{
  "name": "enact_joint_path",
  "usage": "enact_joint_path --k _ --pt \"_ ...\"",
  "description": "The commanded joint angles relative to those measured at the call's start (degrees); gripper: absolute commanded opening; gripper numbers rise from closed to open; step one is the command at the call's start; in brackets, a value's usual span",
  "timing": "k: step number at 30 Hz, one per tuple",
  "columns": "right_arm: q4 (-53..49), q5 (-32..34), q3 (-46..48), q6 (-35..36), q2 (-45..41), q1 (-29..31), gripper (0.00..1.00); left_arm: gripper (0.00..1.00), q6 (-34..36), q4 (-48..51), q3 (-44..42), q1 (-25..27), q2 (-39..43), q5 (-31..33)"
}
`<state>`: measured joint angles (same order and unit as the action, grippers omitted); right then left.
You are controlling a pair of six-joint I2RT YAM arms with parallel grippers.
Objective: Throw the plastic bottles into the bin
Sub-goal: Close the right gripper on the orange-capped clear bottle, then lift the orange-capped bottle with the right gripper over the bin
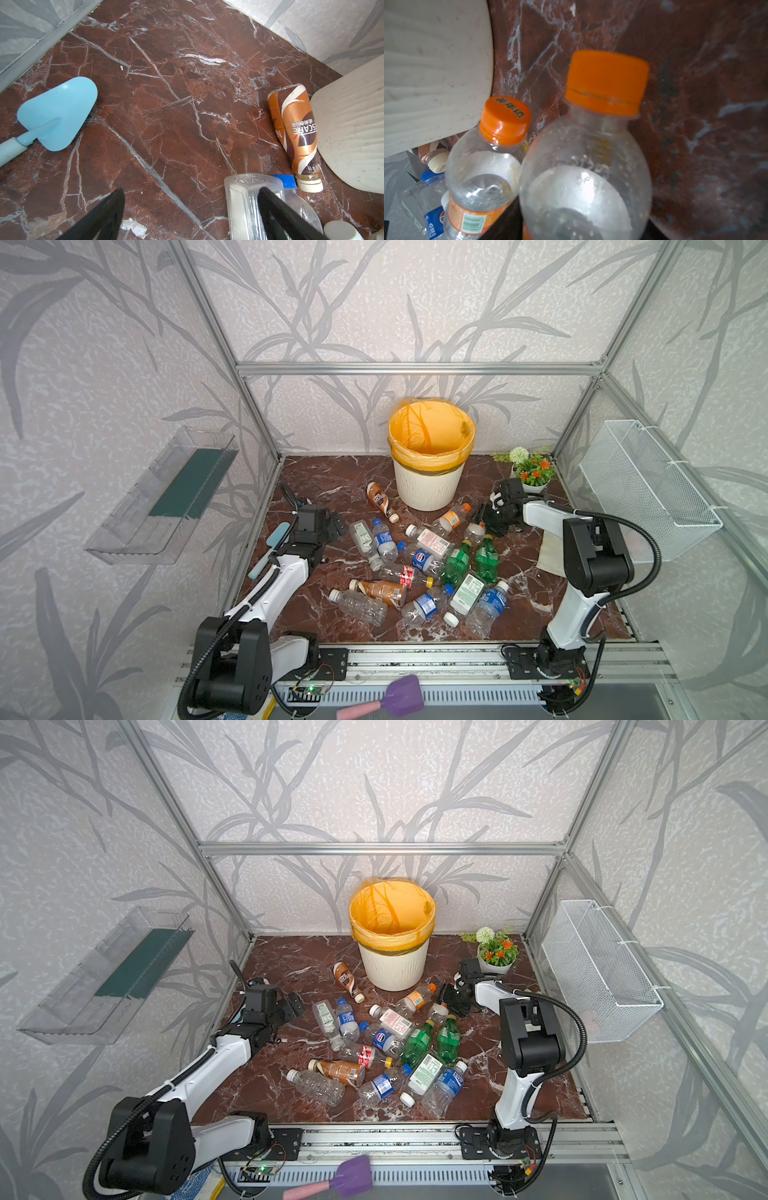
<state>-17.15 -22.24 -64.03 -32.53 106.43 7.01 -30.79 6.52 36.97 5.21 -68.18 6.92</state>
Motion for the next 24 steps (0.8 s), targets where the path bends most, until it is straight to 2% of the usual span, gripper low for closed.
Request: enact_joint_path --k 1,4,10,15,24 --pt "0.0 -1.0 -0.3 0.1 -0.4 0.1 0.61 0.99 -1.5 1.5 -1.0 0.3 1.0 0.7" --pt "0.7 -0.9 -0.4 0.1 -1.3 0.1 0.55 0.99 -1.6 1.5 -1.0 0.3 1.0 0.7" --pt "1.4 -1.3 -1.5 0.0 -4.4 0.1 0.53 0.99 -2.1 1.5 -1.0 0.5 1.0 0.6" --pt "1.4 0.8 -4.5 1.8 -11.6 0.1 0.53 0.99 -2.3 1.2 -1.3 0.5 0.9 0.6" --pt "8.0 11.7 -17.2 9.1 -27.6 0.1 0.54 0.99 -2.8 0.5 -1.5 0.7 -0.1 0.0"
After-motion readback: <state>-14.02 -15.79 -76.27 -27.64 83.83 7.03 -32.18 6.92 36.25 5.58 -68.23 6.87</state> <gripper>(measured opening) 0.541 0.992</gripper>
